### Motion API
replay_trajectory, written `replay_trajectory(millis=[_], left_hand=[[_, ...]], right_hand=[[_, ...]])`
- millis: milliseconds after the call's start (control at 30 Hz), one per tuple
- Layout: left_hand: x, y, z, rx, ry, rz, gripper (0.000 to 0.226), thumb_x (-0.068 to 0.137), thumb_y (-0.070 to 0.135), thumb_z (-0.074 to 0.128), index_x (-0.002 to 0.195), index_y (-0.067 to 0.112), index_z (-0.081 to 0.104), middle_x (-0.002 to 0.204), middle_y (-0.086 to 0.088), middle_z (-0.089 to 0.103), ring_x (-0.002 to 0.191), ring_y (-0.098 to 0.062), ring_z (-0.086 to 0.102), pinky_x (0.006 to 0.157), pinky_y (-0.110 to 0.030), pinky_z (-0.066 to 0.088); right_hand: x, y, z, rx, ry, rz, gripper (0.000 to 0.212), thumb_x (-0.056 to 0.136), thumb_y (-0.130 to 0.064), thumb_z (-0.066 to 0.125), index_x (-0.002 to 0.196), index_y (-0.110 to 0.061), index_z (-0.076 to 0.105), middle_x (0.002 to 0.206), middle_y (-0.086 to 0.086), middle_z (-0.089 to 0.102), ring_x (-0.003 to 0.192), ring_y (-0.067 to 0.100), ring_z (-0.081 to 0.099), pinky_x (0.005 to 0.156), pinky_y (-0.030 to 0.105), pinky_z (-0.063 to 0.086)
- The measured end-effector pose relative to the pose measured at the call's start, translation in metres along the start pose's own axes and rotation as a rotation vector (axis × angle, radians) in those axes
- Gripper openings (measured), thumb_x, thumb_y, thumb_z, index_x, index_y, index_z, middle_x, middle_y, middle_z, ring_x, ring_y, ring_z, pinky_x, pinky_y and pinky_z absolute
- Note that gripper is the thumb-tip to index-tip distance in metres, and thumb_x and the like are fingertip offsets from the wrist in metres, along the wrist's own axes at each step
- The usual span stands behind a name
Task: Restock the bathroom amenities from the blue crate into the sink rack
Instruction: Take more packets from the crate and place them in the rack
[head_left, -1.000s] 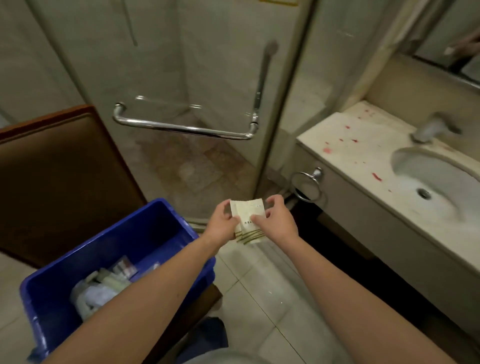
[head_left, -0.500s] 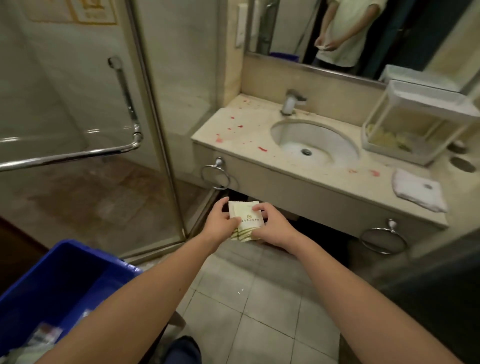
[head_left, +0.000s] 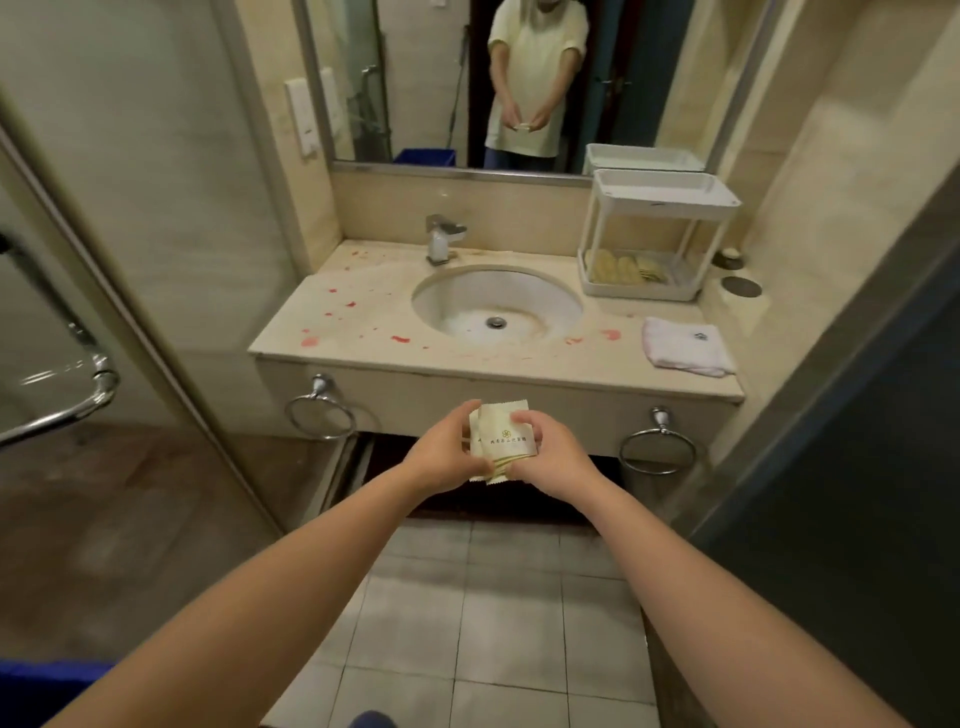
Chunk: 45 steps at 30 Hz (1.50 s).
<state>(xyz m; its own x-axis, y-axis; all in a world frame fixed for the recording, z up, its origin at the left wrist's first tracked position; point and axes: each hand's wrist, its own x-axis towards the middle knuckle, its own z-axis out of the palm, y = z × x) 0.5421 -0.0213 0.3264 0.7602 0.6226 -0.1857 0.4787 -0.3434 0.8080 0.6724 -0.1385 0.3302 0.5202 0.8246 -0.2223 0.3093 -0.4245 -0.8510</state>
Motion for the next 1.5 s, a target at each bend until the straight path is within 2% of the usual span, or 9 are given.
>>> replay_trajectory(millis=[100, 233, 367, 567, 800, 933, 1100, 1300, 1500], left_hand=[[0.019, 0.02, 0.007, 0.123, -0.013, 0.111, 0.091, 0.075, 0.018, 0.078, 0.148, 0.036, 0.027, 0.117, 0.004, 0.056, 0.077, -0.006, 0.065, 0.069, -0.025, 0.056], [0.05, 0.042, 0.019, 0.238, -0.063, 0.238, 0.08, 0.077, 0.028, 0.077, 0.144, 0.042, 0.035, 0.123, 0.005, 0.054, 0.077, -0.002, 0.059, 0.074, -0.026, 0.053], [0.089, 0.057, 0.03, 0.355, -0.073, 0.329, 0.078, 0.076, 0.043, 0.078, 0.143, 0.039, 0.039, 0.13, 0.008, 0.054, 0.101, -0.006, 0.054, 0.091, -0.032, 0.048], [0.17, 0.086, 0.041, 0.462, -0.069, 0.461, 0.082, 0.075, 0.05, 0.077, 0.146, 0.032, 0.039, 0.127, 0.001, 0.059, 0.119, -0.02, 0.049, 0.099, -0.037, 0.04], [0.265, 0.124, 0.045, 0.46, -0.105, 0.501, 0.081, 0.077, 0.049, 0.076, 0.147, 0.032, 0.038, 0.128, -0.001, 0.057, 0.122, -0.022, 0.041, 0.098, -0.035, 0.038], [0.31, 0.145, 0.049, 0.457, -0.097, 0.542, 0.079, 0.078, 0.047, 0.076, 0.146, 0.03, 0.039, 0.129, -0.001, 0.058, 0.122, -0.023, 0.043, 0.096, -0.036, 0.04], [0.352, 0.162, 0.055, 0.491, -0.076, 0.576, 0.077, 0.078, 0.046, 0.077, 0.144, 0.028, 0.043, 0.134, 0.001, 0.057, 0.124, -0.023, 0.044, 0.1, -0.037, 0.041], [0.402, 0.175, 0.074, 0.516, -0.086, 0.581, 0.073, 0.08, 0.043, 0.076, 0.144, 0.025, 0.045, 0.141, 0.001, 0.054, 0.129, -0.022, 0.044, 0.102, -0.035, 0.038], [0.476, 0.19, 0.104, 0.518, -0.089, 0.547, 0.07, 0.081, 0.039, 0.076, 0.142, 0.023, 0.046, 0.139, 0.001, 0.055, 0.126, -0.023, 0.047, 0.102, -0.039, 0.04]], right_hand=[[0.004, 0.007, -0.023, 0.02, 0.073, 0.012, 0.076, 0.074, -0.004, 0.074, 0.14, -0.025, 0.044, 0.125, -0.001, 0.057, 0.095, 0.012, 0.064, 0.076, 0.03, 0.058], [0.015, 0.017, -0.052, 0.017, 0.186, 0.011, 0.073, 0.074, -0.002, 0.072, 0.138, -0.025, 0.046, 0.127, 0.0, 0.058, 0.09, 0.006, 0.063, 0.063, 0.014, 0.051], [0.036, 0.025, -0.082, -0.017, 0.256, 0.031, 0.073, 0.074, -0.003, 0.07, 0.139, -0.025, 0.047, 0.134, 0.002, 0.054, 0.109, 0.017, 0.061, 0.088, 0.032, 0.055], [0.092, 0.031, -0.13, -0.091, 0.313, 0.064, 0.075, 0.074, -0.006, 0.069, 0.143, -0.024, 0.044, 0.141, 0.001, 0.049, 0.122, 0.018, 0.052, 0.1, 0.033, 0.047], [0.164, 0.032, -0.187, -0.13, 0.378, 0.115, 0.077, 0.073, -0.006, 0.069, 0.143, -0.027, 0.043, 0.145, 0.0, 0.041, 0.127, 0.016, 0.046, 0.094, 0.022, 0.04], [0.199, 0.033, -0.214, -0.111, 0.418, 0.118, 0.073, 0.074, -0.004, 0.07, 0.139, -0.027, 0.045, 0.142, 0.001, 0.041, 0.118, 0.018, 0.052, 0.081, 0.018, 0.043], [0.233, 0.04, -0.24, -0.054, 0.446, 0.122, 0.072, 0.074, -0.003, 0.068, 0.138, -0.027, 0.046, 0.136, 0.002, 0.046, 0.112, 0.021, 0.057, 0.071, 0.026, 0.05], [0.276, 0.059, -0.27, -0.016, 0.457, 0.142, 0.072, 0.074, -0.001, 0.067, 0.139, -0.026, 0.047, 0.141, 0.001, 0.045, 0.118, 0.017, 0.056, 0.097, 0.031, 0.049], [0.341, 0.089, -0.312, 0.001, 0.441, 0.144, 0.073, 0.075, 0.001, 0.064, 0.141, -0.024, 0.047, 0.142, 0.004, 0.045, 0.119, 0.02, 0.056, 0.094, 0.036, 0.053]])
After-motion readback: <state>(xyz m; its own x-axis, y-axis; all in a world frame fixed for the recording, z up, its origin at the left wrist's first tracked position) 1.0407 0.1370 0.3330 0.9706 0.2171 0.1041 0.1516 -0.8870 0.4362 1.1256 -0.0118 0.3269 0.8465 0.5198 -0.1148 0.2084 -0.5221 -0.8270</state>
